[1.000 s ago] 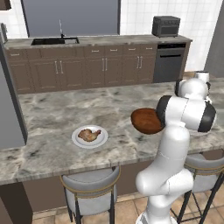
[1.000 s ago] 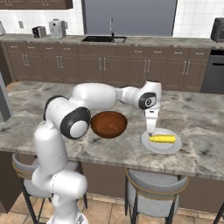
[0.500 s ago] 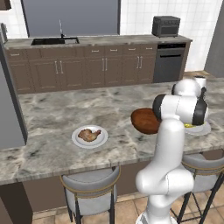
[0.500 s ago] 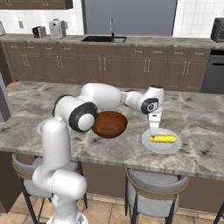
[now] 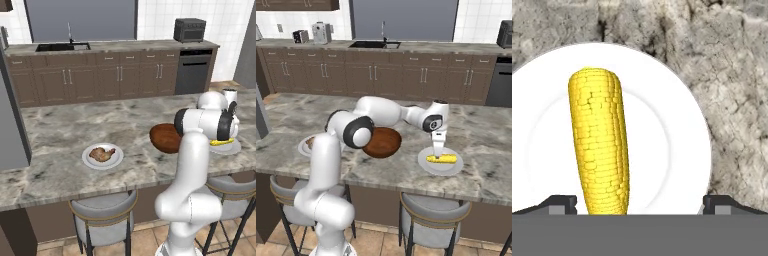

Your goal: Pick the chicken drumstick and corn from their plates and place them in the bowl. Then put the bowl in the fridge.

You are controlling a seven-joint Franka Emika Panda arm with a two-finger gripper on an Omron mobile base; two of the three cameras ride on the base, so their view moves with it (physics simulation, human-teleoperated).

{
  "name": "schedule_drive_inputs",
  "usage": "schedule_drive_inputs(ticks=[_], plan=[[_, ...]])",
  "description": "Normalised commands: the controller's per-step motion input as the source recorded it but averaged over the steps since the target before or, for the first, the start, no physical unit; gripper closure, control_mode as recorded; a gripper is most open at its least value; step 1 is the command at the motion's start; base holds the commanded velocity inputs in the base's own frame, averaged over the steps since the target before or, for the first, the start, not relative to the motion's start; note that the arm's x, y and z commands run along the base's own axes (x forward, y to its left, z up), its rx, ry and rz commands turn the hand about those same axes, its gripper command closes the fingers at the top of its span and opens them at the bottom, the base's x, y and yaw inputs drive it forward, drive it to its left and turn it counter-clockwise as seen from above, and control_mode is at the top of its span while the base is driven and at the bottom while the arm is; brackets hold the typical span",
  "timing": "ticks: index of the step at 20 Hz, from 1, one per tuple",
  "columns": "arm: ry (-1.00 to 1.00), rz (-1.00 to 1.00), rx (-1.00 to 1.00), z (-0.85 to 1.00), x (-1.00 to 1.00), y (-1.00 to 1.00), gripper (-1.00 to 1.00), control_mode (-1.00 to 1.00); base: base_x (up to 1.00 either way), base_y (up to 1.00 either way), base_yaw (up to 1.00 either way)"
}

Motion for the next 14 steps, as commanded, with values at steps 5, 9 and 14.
schedule_drive_inputs(ticks=[5, 9, 14], plan=[[0.0, 0.01, 0.0, -0.22, 0.21, -0.12, -1.0, -1.0, 0.0, 0.0, 0.0], [0.0, 0.02, 0.0, -0.24, 0.16, -0.11, -1.0, -1.0, 0.0, 0.0, 0.0], [-0.01, 0.0, 0.0, -0.27, 0.1, -0.07, -1.0, -1.0, 0.0, 0.0, 0.0]])
